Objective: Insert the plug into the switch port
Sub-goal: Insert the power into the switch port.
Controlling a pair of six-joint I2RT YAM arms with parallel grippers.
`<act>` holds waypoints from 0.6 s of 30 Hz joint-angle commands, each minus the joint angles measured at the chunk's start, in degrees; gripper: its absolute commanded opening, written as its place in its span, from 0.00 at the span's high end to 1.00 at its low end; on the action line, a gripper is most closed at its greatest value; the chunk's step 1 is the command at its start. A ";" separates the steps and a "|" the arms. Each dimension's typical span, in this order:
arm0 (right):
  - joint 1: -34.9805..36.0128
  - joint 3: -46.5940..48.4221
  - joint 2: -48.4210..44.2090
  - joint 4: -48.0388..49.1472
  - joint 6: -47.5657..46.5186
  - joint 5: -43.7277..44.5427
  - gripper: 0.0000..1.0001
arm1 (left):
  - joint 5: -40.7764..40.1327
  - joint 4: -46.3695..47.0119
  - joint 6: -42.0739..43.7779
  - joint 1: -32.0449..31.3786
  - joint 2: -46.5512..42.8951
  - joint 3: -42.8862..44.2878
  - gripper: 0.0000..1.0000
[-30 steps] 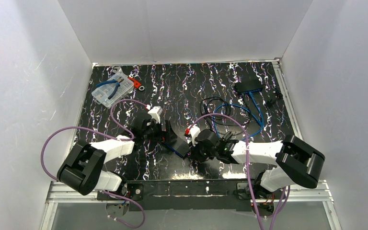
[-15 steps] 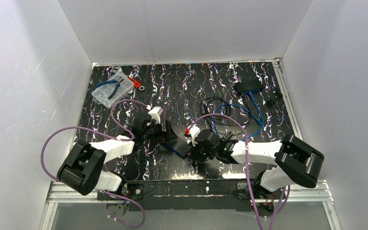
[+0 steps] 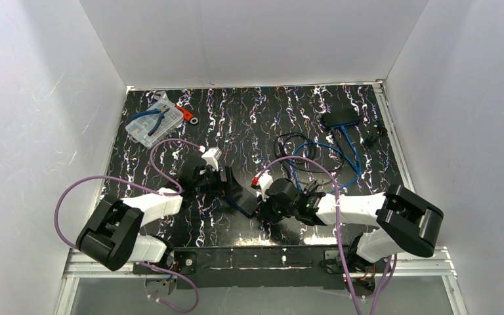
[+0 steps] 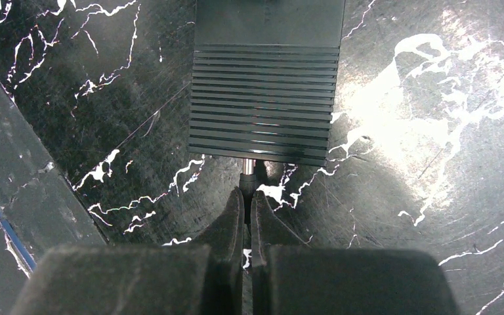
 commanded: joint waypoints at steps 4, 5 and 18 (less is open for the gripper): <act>0.59 2.83 1.26 2.55 1.17 2.62 0.99 | 1.73 -3.05 -1.08 -0.16 -1.93 -2.63 0.16; 0.59 2.88 1.42 2.55 1.25 2.54 0.99 | 1.70 -3.17 -1.17 -0.16 -2.04 -2.84 0.16; 1.30 3.54 1.39 2.64 1.53 4.09 0.99 | 2.37 -4.19 -1.62 -0.25 -4.23 -4.44 0.17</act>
